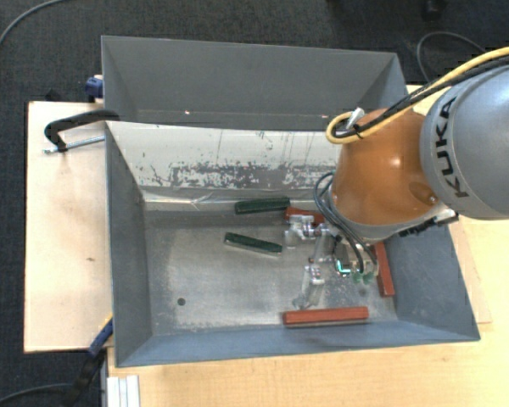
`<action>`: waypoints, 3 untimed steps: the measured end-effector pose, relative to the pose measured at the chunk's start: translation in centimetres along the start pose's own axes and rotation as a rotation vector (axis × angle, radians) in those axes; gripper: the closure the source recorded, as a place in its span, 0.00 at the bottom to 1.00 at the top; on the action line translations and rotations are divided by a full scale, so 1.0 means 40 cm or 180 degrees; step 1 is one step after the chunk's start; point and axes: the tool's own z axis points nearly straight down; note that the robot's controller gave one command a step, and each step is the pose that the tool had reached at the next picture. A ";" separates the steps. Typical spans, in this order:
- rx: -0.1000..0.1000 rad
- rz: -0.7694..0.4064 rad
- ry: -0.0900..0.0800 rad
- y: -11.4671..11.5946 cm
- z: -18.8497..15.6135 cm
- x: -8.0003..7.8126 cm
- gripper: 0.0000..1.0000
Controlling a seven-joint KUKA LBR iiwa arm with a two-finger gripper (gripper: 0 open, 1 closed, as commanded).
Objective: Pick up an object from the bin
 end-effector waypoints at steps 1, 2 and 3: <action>0.0001 -0.1012 -0.0029 0.070 0.211 -0.237 0.00; 0.0000 -0.1010 -0.0025 0.069 0.212 -0.236 1.00; 0.0009 -0.1147 -0.0059 0.034 -0.212 -0.237 1.00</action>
Offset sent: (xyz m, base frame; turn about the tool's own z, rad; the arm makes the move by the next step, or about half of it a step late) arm 0.0931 0.0268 -0.0862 -0.3190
